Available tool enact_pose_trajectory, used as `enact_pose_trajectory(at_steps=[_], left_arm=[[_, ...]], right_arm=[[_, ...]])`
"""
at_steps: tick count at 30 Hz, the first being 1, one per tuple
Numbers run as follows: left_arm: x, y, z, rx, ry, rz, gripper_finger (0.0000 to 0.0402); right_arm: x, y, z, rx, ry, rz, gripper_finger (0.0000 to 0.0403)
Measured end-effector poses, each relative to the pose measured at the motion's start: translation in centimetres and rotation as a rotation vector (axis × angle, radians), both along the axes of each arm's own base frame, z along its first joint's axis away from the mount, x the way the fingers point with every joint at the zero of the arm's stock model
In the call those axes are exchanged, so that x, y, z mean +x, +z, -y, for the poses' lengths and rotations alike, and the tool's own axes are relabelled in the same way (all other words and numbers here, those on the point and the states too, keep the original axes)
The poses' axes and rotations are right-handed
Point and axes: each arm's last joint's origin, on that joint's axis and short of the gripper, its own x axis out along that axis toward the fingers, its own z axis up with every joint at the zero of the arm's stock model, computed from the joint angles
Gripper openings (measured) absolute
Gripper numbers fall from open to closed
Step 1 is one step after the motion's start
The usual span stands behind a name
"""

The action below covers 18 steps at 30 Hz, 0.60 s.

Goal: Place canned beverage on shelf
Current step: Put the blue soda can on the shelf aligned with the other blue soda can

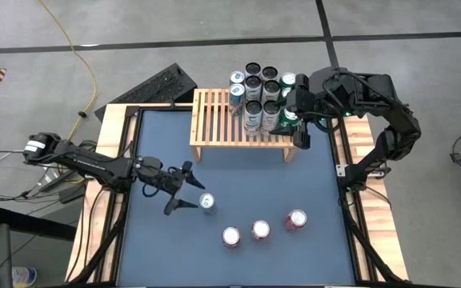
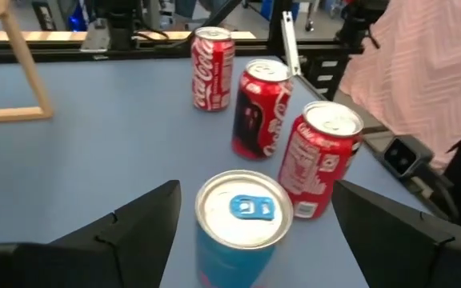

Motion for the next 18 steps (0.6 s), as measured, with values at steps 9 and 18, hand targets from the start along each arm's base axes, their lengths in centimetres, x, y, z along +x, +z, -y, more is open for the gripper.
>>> enact_pose_trajectory(at_steps=[9, 18], left_arm=[[-0.4, -1.4, -0.6, 0.048, 0.015, -0.037, 0.0313], [1.1, -2.8, -0.7, -0.010, -0.045, -0.030, 0.0313]], right_arm=[[0.1, 0.0, 0.0, 0.000, -0.001, -0.001, 0.0314], [0.1, -0.1, 0.0, 0.008, -0.007, 0.000, 0.0314]])
